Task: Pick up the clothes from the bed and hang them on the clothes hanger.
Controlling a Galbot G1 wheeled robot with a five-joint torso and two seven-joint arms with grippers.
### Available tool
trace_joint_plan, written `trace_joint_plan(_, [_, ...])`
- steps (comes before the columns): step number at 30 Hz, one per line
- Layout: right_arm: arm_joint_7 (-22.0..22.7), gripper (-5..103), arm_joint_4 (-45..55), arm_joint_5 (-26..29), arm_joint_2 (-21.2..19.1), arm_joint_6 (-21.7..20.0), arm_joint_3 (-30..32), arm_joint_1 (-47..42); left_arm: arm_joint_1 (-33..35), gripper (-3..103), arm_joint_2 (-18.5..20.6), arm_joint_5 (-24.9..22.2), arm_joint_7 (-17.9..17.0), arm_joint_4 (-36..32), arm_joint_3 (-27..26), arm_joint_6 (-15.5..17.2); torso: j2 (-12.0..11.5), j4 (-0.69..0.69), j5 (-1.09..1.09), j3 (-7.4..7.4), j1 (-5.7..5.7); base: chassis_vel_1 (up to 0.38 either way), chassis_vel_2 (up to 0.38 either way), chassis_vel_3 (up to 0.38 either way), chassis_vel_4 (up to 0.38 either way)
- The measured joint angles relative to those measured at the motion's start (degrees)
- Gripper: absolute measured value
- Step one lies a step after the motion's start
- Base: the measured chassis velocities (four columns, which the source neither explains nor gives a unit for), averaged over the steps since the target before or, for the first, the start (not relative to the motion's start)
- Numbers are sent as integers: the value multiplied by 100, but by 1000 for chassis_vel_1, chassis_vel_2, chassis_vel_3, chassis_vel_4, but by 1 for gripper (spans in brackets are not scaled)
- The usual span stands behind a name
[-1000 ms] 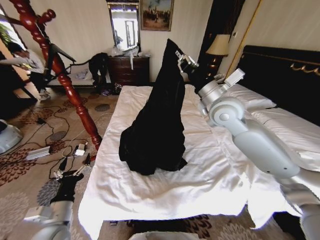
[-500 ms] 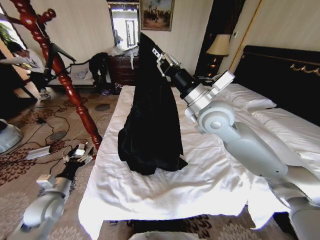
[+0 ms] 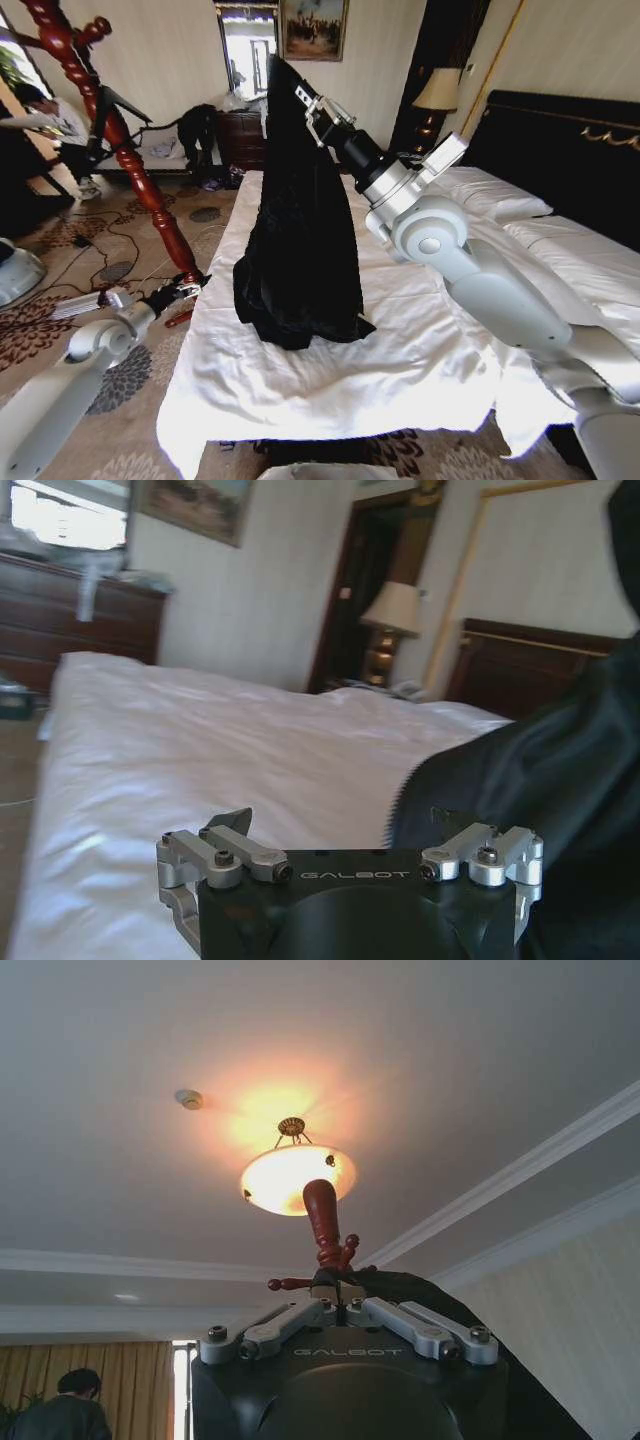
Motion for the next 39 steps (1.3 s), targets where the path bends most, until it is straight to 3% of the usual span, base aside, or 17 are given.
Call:
trace_joint_plan(1, [0, 0, 0, 0, 0, 0, 0, 0, 0, 100, 0, 0, 0, 0, 0, 0, 0, 0, 0, 0, 0, 0, 0, 0, 0])
trace_joint_plan(2, [6, 0, -35, -2, 9, -9, -5, 22, -139, 100, 11, 29, 251, 52, 165, -40, 0, 0, 0, 0, 0, 0, 0, 0, 0])
trace_joint_plan(5, [19, 0, -68, -3, 6, -20, 2, 36, -303, 100, -14, 111, 573, 169, 393, -59, 0, 4, 2, -1, -2, 0, 0, 0, 0])
trace_joint_plan(17, [13, 0, 92, 34, -102, -9, 142, -48, -1501, 100, -724, 428, 1056, 1308, 1477, -43, 0, 1, 1, 0, -1, 0, 0, 0, 0])
trace_joint_plan(21, [14, 0, 113, 34, -105, -8, 150, -47, -1590, 103, -846, 422, 1237, 1365, 1601, 3, 0, 1, 1, 0, -2, 0, 0, 0, 0])
trace_joint_plan(23, [17, 0, 142, 29, -120, -8, 156, -46, -1586, 94, -924, 392, 1380, 1339, 1612, 12, 0, 1, 2, -1, -1, 0, 0, 0, 0])
trace_joint_plan(26, [21, 0, 162, 20, -132, -9, 164, -51, -1555, 89, -933, 364, 1427, 1295, 1586, 11, 0, 1, 2, -1, -2, 0, 0, 0, 0])
trace_joint_plan(28, [27, 0, 195, 2, -153, -16, 174, -80, -1464, 73, -909, 308, 1545, 1184, 1485, 0, 0, 2, 1, -1, -2, 0, 0, 0, 0])
trace_joint_plan(32, [33, 0, 202, -10, -163, -19, 177, -98, -1386, 68, -869, 264, 1657, 1107, 1393, -4, 0, 1, 2, -1, -2, 0, 0, 0, 0])
trace_joint_plan(37, [40, 0, 255, -14, -207, -25, 204, -133, -1211, 40, -810, 261, 1785, 1002, 1238, -4, 0, 1, 1, -1, -2, 0, 0, 0, 0])
trace_joint_plan(39, [41, 0, 260, -14, -212, -26, 204, -136, -1184, 40, -804, 263, 1791, 978, 1216, -3, 1, 1, 1, -1, -2, 0, 0, 0, 0])
